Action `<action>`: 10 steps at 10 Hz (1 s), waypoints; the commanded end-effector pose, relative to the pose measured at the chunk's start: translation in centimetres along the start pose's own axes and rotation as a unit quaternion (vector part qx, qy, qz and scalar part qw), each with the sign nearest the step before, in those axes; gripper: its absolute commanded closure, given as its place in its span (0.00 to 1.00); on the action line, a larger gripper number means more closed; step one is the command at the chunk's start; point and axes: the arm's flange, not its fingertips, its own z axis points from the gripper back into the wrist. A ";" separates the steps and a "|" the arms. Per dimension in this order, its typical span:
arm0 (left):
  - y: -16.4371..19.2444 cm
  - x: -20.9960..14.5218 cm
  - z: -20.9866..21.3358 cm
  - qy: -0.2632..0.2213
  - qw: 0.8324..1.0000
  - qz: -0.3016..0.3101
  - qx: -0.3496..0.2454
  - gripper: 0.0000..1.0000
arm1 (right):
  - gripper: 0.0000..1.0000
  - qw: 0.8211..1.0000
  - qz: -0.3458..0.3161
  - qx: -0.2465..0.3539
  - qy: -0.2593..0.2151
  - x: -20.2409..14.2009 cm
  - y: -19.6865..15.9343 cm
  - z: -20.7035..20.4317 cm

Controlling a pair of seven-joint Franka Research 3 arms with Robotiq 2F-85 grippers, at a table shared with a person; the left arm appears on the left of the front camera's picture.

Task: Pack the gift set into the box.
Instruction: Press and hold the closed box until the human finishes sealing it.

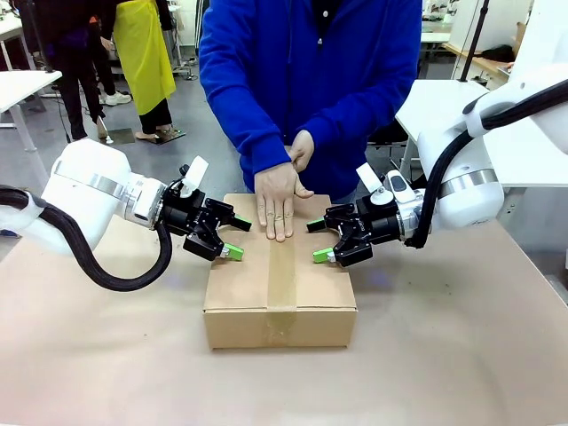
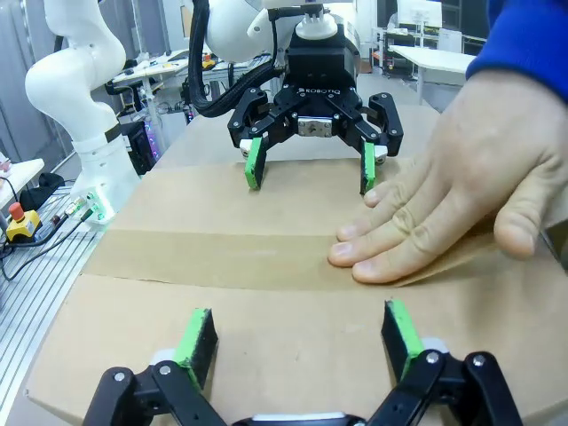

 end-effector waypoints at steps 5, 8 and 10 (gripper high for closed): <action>-0.1 0.0 0.0 0.001 1.000 0.000 -0.001 0.00 | 0.00 1.000 0.005 -0.003 -0.001 0.0 -0.1 0.1; -0.1 0.0 0.0 0.001 1.000 0.000 -0.001 0.00 | 0.00 1.000 0.005 -0.003 -0.001 0.0 -0.1 0.1; -0.1 0.0 0.0 0.001 1.000 0.000 -0.001 0.00 | 0.00 1.000 0.005 -0.003 -0.001 0.0 -0.1 0.1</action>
